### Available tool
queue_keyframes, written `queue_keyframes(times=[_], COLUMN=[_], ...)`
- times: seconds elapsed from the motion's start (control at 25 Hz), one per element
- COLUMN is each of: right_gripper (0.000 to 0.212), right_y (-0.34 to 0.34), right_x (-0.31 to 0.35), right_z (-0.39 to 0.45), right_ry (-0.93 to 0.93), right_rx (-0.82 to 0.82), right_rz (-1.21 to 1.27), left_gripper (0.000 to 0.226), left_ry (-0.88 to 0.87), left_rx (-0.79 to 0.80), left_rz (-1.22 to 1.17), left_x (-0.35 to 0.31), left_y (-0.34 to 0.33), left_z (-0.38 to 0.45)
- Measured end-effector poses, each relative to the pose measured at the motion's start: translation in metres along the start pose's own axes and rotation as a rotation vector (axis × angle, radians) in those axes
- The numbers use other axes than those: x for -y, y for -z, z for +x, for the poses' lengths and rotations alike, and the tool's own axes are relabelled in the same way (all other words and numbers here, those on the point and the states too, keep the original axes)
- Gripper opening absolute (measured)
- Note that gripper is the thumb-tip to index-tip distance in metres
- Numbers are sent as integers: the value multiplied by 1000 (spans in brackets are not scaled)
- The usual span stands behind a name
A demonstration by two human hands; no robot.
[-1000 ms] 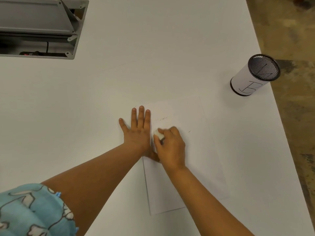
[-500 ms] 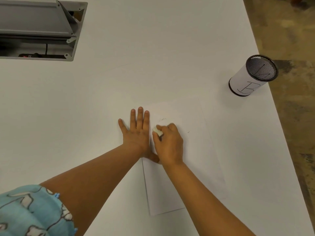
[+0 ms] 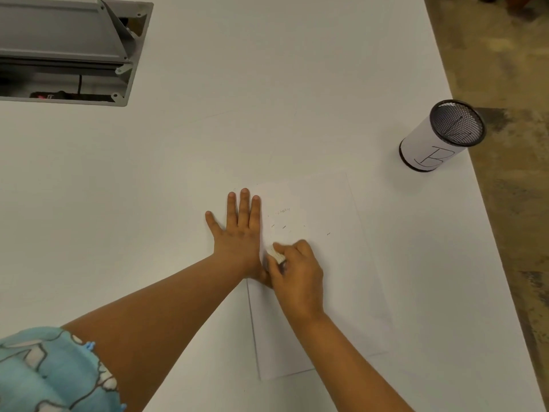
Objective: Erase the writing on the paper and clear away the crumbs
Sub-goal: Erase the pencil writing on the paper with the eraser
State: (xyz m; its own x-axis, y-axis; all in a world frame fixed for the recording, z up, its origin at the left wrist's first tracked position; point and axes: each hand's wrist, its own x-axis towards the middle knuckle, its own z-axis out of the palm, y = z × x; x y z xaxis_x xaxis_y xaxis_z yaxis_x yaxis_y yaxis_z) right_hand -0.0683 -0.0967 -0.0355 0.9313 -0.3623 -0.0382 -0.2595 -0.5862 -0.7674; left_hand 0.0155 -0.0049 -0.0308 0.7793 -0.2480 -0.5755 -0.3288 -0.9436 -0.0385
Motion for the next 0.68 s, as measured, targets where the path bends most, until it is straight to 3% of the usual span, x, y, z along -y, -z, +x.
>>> queue_keyframes(times=[0.28, 0.48, 0.68], right_gripper=[25, 24, 23], right_y=[-7, -2, -1], right_x=[16, -2, -4], right_z=[83, 29, 75], right_ry=[-41, -5, -1], right_rx=[-18, -74, -96], right_rz=[-96, -103, -64], left_gripper=[160, 163, 161], left_ry=[-31, -29, -30], left_rx=[40, 28, 41], left_rz=[-2, -13, -11], left_x=[3, 2, 3], left_y=[4, 2, 2], left_z=[-1, 0, -1])
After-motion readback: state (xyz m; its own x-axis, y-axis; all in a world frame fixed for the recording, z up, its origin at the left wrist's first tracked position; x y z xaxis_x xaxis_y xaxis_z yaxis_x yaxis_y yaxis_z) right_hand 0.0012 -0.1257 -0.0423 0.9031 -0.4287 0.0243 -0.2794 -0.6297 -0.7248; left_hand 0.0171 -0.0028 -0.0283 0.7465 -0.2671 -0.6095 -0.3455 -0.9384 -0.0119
